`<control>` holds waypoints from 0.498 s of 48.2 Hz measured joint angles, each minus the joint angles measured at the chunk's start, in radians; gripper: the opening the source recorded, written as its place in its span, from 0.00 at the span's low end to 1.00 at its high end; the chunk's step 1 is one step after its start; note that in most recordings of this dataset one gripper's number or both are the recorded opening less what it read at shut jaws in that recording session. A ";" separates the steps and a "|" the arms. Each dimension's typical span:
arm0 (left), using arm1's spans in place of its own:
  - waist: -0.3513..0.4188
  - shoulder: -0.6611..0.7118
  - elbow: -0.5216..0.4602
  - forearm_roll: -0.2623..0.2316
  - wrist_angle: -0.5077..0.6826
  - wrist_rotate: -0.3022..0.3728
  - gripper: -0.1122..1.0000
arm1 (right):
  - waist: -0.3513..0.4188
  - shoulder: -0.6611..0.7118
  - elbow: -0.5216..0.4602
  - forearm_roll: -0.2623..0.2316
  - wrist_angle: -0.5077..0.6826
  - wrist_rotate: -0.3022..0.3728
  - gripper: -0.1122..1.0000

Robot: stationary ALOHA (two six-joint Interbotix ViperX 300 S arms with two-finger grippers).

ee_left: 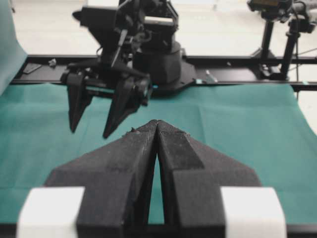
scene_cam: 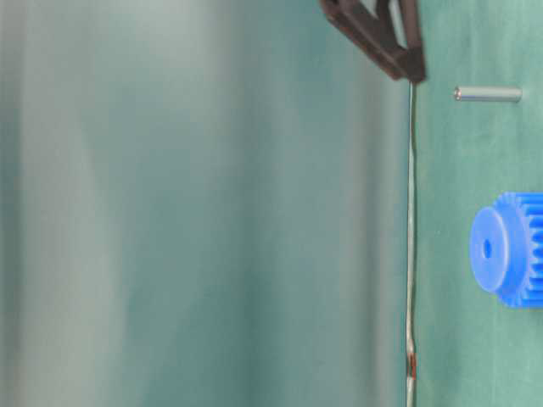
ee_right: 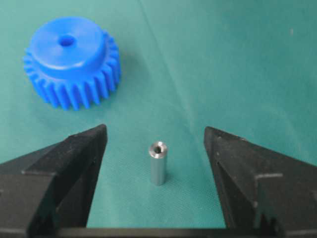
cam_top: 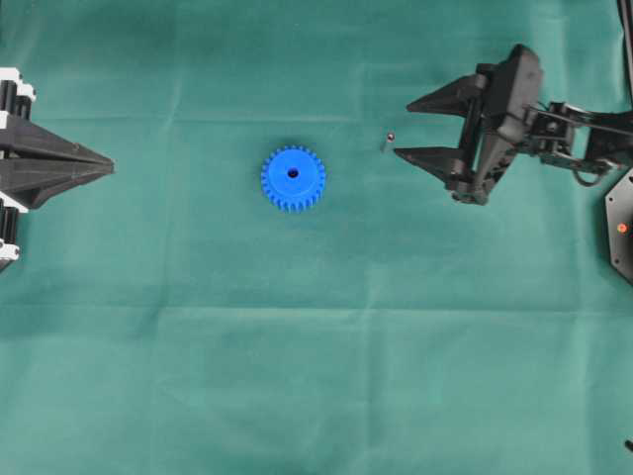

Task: Insert the shaft placed at a random location into the center hole of the medium gear at another random location.
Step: 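Move the open right gripper left over the silver shaft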

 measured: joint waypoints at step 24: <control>-0.002 0.003 0.000 0.000 0.008 0.000 0.10 | -0.003 0.144 -0.055 0.000 -0.028 -0.002 0.80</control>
